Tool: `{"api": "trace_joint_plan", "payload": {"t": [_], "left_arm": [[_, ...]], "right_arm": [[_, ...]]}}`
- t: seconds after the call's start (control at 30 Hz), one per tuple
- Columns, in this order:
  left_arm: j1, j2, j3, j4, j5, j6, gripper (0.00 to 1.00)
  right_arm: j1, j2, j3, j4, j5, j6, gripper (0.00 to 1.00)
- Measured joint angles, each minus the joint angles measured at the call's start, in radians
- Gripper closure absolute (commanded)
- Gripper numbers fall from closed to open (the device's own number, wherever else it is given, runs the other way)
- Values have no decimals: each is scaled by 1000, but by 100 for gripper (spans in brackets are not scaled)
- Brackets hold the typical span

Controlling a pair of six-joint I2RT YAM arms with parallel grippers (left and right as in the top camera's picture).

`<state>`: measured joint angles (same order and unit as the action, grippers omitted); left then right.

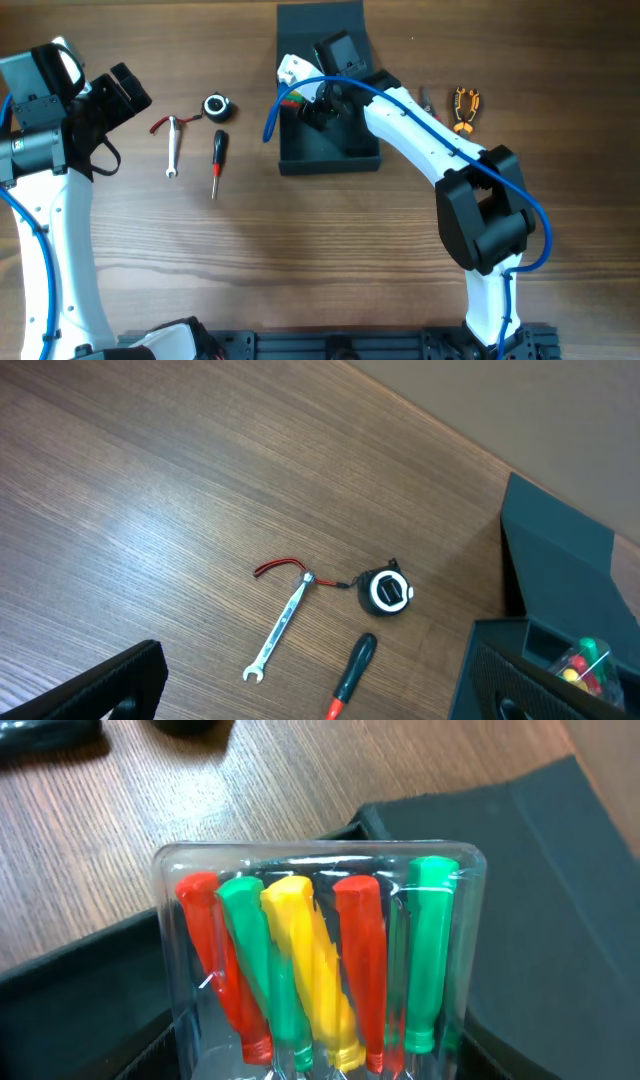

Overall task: Pack container
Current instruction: 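Carry the screwdriver case left over the green box, then lower the case into the box and open the right gripper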

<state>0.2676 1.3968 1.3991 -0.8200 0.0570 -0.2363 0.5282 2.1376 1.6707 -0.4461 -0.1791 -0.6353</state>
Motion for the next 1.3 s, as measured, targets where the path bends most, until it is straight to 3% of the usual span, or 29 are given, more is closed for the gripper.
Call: {"api": "trace_joint_plan", "payload": {"t": [0.3,0.57,0.83,1.3], "left_arm": [[0,0,0,0,0,0,0],[0,0,0,0,0,0,0],[0,0,0,0,0,0,0],[0,0,0,0,0,0,0]], "right_arm": [[-10,0,0,6,8,-74,96],[-58,28,0,6,12,-78,96],[-48,84,0,6,8,-85,91],[-22,84,0,-45,36,-105,92]]}}
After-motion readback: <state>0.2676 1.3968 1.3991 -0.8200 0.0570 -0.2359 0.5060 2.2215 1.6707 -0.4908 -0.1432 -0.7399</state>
